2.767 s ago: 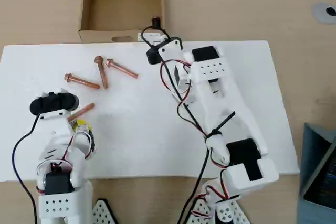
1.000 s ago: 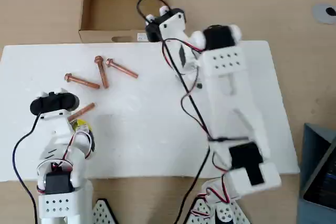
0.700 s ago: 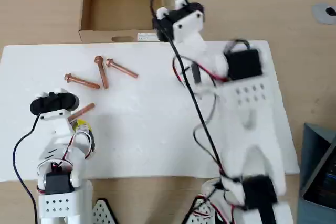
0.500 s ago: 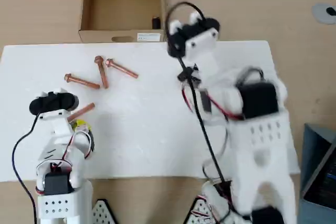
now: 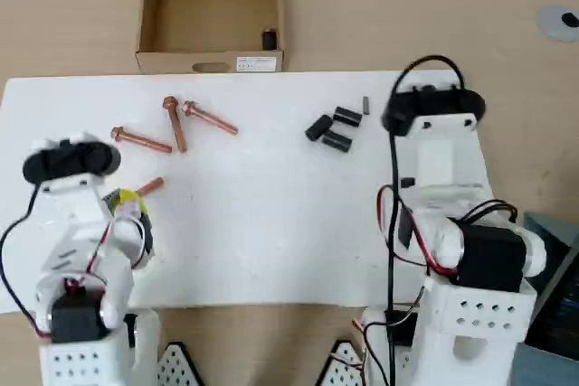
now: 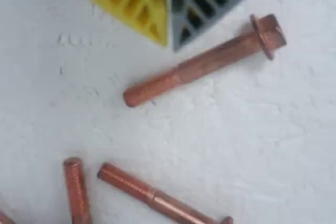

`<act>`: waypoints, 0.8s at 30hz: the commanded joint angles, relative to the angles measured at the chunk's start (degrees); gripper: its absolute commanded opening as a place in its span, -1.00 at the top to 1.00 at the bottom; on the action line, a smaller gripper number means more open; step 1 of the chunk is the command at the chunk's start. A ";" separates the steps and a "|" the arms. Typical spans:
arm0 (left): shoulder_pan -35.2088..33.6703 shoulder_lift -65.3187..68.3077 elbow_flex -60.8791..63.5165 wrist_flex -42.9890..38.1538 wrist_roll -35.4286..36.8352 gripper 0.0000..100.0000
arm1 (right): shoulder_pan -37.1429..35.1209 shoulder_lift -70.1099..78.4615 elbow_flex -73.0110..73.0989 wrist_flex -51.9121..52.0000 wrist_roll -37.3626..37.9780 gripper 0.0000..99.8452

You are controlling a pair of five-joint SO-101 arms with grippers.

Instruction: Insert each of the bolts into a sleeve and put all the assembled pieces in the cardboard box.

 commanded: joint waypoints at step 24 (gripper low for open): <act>1.49 85.93 -69.80 4.04 -0.18 0.99 | 2.95 -0.75 0.13 -1.32 -0.88 0.98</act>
